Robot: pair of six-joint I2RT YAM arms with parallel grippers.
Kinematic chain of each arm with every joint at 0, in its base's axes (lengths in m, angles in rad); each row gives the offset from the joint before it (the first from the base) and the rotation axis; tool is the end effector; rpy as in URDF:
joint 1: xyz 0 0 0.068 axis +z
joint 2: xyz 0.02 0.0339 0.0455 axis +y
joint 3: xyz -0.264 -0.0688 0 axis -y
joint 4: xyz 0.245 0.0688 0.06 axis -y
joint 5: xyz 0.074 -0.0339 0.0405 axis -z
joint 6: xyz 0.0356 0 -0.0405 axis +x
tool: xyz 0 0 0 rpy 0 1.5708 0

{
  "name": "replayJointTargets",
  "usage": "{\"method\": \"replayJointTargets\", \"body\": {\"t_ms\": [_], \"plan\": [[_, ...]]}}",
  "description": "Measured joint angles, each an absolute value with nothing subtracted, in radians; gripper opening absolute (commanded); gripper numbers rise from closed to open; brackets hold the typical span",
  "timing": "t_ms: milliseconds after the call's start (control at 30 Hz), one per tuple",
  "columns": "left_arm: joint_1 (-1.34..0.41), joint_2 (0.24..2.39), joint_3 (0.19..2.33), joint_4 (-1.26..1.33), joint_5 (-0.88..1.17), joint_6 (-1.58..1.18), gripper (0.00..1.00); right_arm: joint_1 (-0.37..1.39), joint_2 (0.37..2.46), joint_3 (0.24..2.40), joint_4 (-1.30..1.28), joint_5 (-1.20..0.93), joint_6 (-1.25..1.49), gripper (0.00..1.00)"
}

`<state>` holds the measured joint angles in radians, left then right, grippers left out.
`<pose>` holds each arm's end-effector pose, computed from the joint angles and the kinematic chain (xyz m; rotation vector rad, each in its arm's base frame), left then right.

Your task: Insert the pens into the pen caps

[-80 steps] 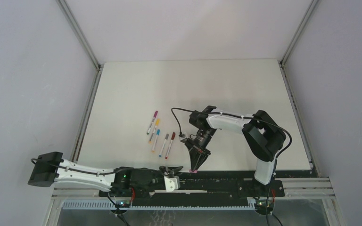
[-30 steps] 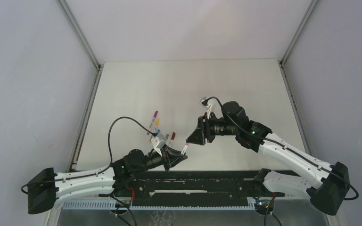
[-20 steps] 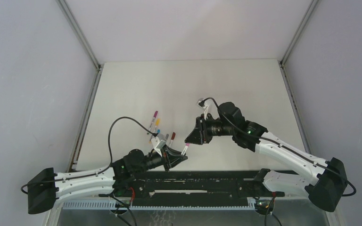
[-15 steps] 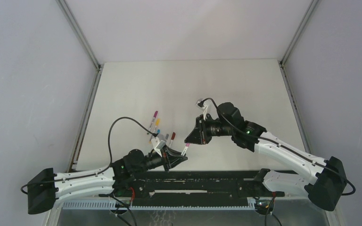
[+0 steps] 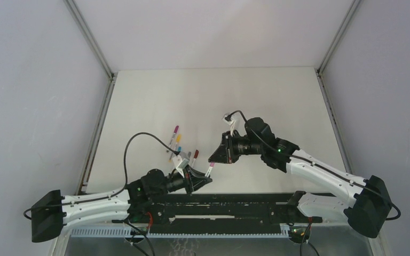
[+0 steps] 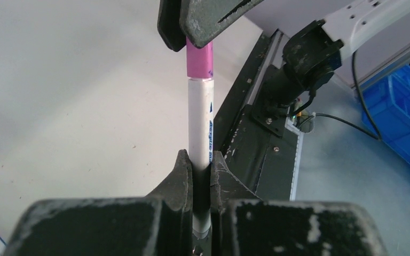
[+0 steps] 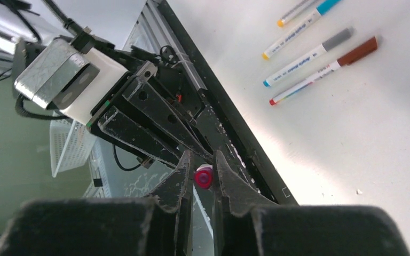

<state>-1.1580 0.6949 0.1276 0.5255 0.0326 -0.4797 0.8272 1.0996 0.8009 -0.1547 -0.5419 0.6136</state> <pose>0.0654 -0.1521 0.1969 0.6160 1.6628 -1.2617 0.1529 0.1934 0.2882 -0.6264 2.1886 1.3932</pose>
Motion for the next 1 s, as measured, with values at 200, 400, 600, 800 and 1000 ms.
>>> {"method": "replayJointTargets", "body": {"t_ms": [200, 400, 600, 800, 1000], "plan": [[-1.158, 0.760, 0.153, 0.469, 0.004, -0.480, 0.00, 0.831, 1.151, 0.818, -0.231, -0.470, 0.673, 0.00], [-1.159, 0.772, 0.176, 0.420, -0.016, -0.479, 0.00, 0.845, 1.181, 0.859, -0.296, -0.419, 0.692, 0.00], [-1.161, 0.773, 0.177, 0.380, -0.019, -0.479, 0.00, 0.863, 1.209, 0.861, -0.304, -0.396, 0.707, 0.00], [-1.167, 0.773, 0.177, 0.332, -0.016, -0.479, 0.00, 0.885, 1.241, 0.862, -0.312, -0.390, 0.708, 0.00], [-1.171, 0.773, 0.177, 0.290, -0.014, -0.471, 0.00, 0.905, 1.274, 0.864, -0.305, -0.390, 0.727, 0.00]]}}
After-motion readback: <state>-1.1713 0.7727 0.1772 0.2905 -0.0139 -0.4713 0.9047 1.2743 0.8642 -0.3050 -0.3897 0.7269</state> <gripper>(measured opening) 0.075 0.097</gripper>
